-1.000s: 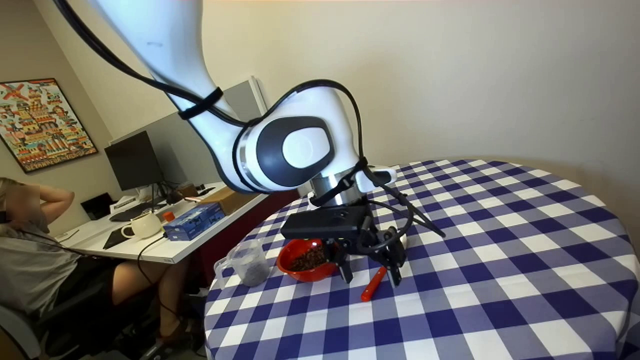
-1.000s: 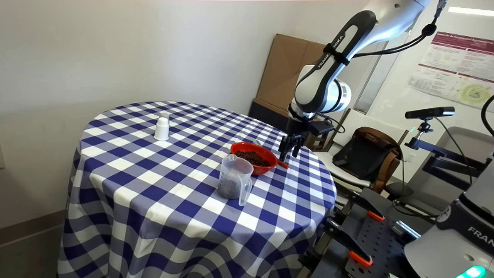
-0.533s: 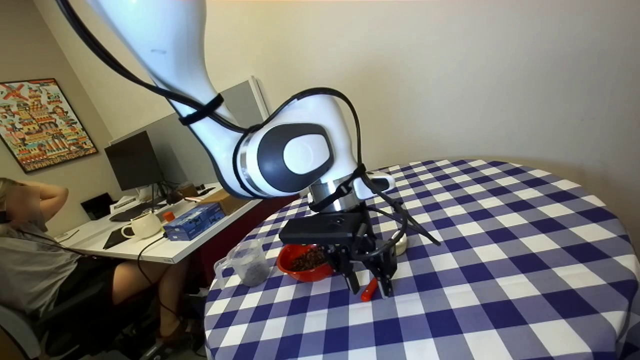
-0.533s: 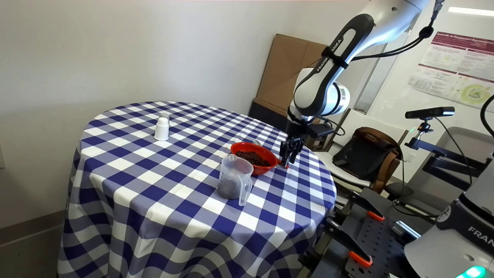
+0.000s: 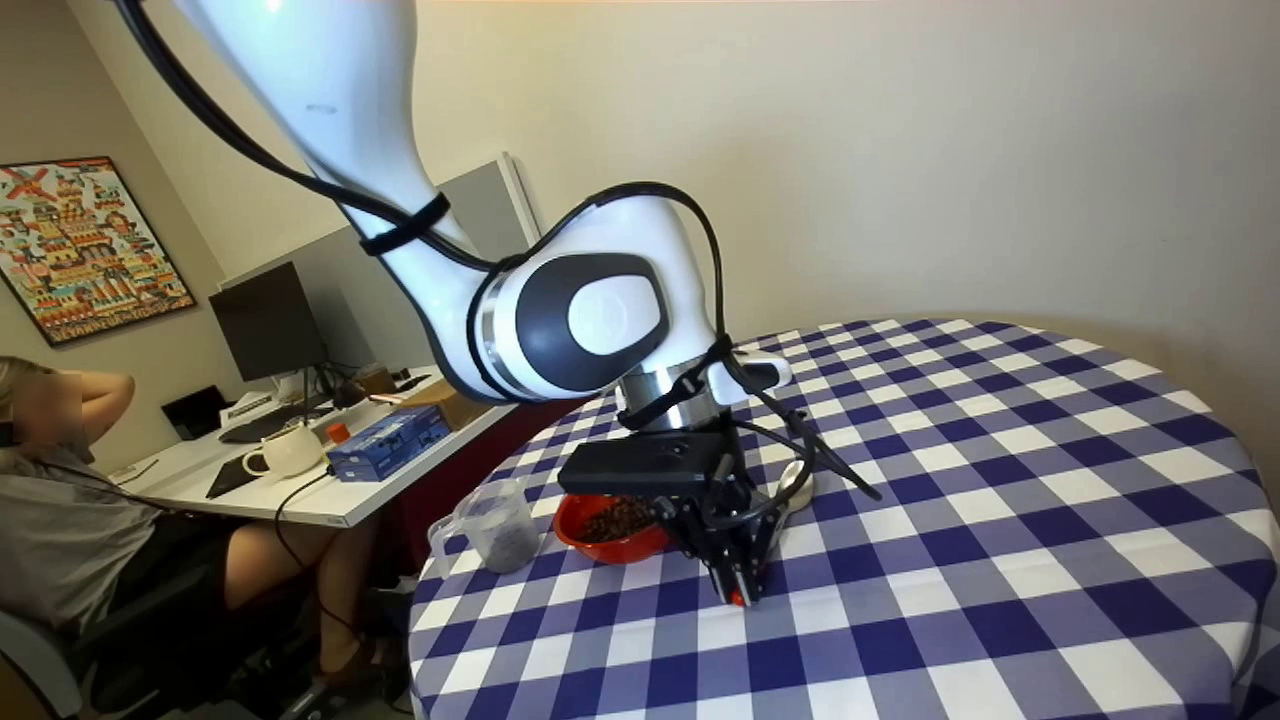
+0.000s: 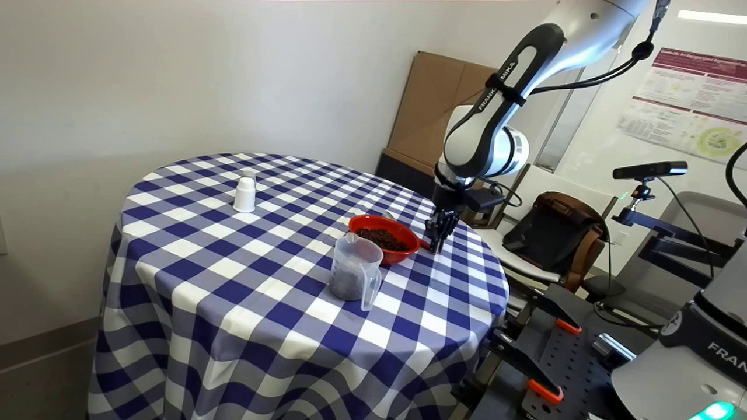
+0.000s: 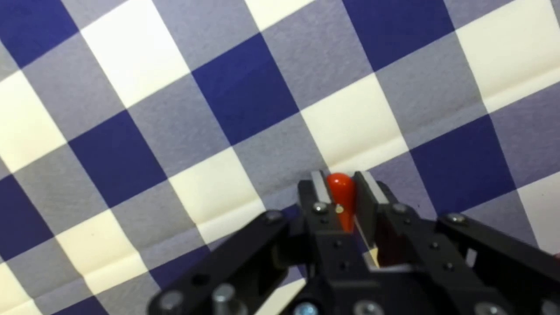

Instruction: Put a spoonful of the things in the bowl into the jug

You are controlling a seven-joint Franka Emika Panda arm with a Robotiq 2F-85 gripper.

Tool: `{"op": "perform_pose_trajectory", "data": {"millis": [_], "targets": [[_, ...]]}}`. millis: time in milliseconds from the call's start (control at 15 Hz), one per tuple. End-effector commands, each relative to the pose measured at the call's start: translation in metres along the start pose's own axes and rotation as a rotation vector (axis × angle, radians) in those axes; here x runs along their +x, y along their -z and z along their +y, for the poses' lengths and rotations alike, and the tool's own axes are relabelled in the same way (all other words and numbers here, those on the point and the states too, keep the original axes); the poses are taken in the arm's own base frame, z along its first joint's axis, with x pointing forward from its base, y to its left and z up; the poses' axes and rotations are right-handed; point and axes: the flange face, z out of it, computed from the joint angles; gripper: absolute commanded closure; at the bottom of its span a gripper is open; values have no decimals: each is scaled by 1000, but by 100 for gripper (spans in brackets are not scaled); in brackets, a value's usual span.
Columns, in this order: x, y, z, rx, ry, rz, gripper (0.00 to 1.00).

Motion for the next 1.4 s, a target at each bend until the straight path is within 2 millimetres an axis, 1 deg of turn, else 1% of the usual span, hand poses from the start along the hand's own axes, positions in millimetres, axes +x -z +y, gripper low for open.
{"op": "perform_pose_trajectory", "data": {"millis": [0,267,400,533,667,800,933,1133,1333], "targets": [[1,-1,-3,0,-3,8,95],[7,15,-9,36,18,26,95],[14,29,-12,50,58,44,95],[25,45,-12,30,110,84,95],[41,64,-5,2,160,125,95],[54,84,0,-22,247,148,95],[65,103,1,-35,367,152,95],[72,127,-9,-44,524,145,95],[69,143,-29,-46,680,133,95]]}}
